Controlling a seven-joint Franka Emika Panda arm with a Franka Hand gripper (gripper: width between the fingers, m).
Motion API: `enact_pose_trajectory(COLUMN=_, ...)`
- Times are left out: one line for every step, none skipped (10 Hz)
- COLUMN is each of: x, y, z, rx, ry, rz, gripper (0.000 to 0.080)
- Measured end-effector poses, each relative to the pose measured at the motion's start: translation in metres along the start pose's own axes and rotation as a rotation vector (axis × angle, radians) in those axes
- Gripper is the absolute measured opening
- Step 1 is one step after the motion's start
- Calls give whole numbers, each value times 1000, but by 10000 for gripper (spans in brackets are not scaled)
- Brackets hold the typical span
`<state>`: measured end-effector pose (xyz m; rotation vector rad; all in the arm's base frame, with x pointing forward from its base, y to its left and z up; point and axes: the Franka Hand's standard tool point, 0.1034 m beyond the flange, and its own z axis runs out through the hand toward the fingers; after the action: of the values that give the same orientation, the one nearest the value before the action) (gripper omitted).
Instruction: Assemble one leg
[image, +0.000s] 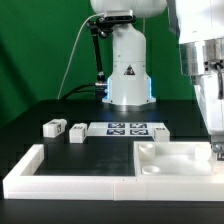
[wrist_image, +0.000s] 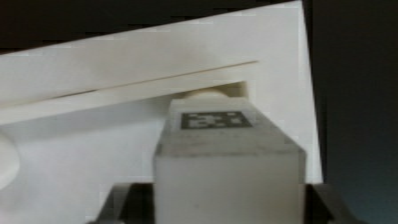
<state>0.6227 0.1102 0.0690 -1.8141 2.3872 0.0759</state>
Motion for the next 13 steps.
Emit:
enact_pose_trajectory(x=0, y=0, z=0, rx=0, ry=1, rz=9, gripper=291)
enact_pose_trajectory(x=0, y=0, z=0, rx=0, ry=1, rz=-12, gripper=291)
enact_pose_trajectory(x=0, y=0, z=1, rx=-1, ry=2, rz=-57, gripper=481)
enact_pose_trajectory(x=0, y=0, z=0, rx=-7, ry=1, rz=-96, gripper=481)
enact_pose_trajectory(x=-1, y=1, z=0, rx=-11, ry=4, rz=-174, gripper=601)
enact_pose_trajectory(x=-2, y=2, z=1, rx=-22, ry=6, rz=-273, gripper=635)
enact_pose_trajectory(x=-3, y=2, z=1, rx=-22, ry=6, rz=-365, gripper=645)
enact_pose_trajectory(x=-4, y=2, z=1, rx=-30, ry=11, rz=-501, gripper=645)
enact_pose_trajectory(x=-4, y=1, z=0, rx=-32, ry=12, rz=-629, gripper=649)
enact_pose_trajectory(x=-3, y=1, z=0, rx=-32, ry=11, rz=-730, gripper=649)
enact_pose_trajectory(x=-3, y=1, z=0, rx=-33, ry=10, rz=-757, gripper=649)
enact_pose_trajectory(x=-3, y=1, z=0, rx=-33, ry=10, rz=-765, gripper=649)
enact_pose_trajectory(x=-3, y=1, z=0, rx=-33, ry=10, rz=-765, gripper=649)
